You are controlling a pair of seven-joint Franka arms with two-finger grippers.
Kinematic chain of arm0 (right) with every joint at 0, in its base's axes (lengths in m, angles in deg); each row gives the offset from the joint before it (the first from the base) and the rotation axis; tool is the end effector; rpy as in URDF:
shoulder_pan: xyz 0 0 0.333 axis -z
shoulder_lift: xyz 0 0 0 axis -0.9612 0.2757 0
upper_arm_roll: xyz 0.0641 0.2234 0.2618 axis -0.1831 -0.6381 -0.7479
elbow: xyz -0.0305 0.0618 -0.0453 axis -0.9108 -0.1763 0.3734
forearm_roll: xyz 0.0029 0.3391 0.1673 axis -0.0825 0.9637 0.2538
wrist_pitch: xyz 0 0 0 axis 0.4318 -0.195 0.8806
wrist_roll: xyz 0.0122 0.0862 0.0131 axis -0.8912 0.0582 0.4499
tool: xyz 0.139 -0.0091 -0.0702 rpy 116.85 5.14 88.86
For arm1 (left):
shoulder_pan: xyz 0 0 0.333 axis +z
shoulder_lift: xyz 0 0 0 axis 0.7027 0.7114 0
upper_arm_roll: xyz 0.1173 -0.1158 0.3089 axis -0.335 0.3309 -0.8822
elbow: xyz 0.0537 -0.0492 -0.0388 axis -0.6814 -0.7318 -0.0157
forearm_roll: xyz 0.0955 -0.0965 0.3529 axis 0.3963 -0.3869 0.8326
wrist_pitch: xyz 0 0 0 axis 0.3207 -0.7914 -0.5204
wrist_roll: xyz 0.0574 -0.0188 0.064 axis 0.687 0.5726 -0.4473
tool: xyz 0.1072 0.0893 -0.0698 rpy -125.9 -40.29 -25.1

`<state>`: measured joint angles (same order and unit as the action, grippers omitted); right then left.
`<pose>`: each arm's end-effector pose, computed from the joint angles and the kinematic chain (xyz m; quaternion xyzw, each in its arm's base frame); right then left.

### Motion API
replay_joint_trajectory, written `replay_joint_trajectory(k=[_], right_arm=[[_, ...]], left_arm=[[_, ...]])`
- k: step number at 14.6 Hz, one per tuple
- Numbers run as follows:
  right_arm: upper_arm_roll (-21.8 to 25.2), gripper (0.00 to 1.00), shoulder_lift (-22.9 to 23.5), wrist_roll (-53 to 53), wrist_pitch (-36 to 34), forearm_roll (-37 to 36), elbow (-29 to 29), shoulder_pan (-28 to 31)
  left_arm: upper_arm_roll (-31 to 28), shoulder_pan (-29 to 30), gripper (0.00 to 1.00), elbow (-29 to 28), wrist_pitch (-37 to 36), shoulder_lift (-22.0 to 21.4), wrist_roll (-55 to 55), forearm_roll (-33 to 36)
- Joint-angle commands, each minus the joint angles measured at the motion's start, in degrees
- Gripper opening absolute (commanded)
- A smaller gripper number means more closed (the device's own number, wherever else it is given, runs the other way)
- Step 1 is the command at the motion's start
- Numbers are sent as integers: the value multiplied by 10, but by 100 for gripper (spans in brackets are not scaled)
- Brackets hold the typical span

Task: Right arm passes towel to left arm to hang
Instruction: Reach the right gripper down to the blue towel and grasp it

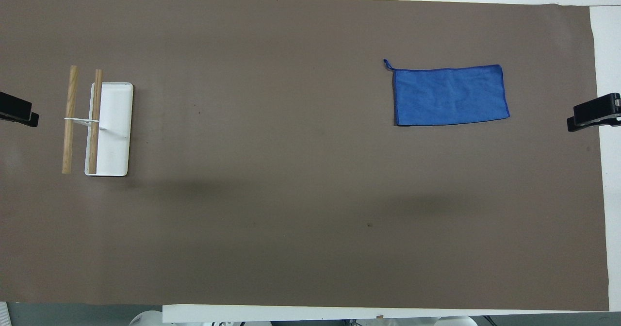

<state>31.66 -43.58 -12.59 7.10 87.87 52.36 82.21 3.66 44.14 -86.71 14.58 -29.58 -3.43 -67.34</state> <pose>0.5075 -0.0509 0.6163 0.9986 -0.0256 -0.0458 0.0009 0.5174 -0.0177 0.5997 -0.9972 0.0601 0.0434 0.0084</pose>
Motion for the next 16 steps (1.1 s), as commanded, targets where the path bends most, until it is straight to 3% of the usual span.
replay_joint_trajectory(k=[1, 9, 13, 16], right_arm=[[-3, 100, -11, -7, 12, 11, 16, 6], [-5, 100, -19, 27, 1, 11, 31, 0], [-8, 100, -5, 20, 185, 12, 117, -31], [-8, 100, 78, -61, 310, 12, 141, -98]], left_arm=[[-2, 1, 100, -8, -3, -11, 8, -7], [-2, 1, 100, -8, -3, -11, 8, -7], [-2, 1, 100, -8, -3, -11, 8, -7], [-2, 1, 100, -8, -3, -11, 8, -7]])
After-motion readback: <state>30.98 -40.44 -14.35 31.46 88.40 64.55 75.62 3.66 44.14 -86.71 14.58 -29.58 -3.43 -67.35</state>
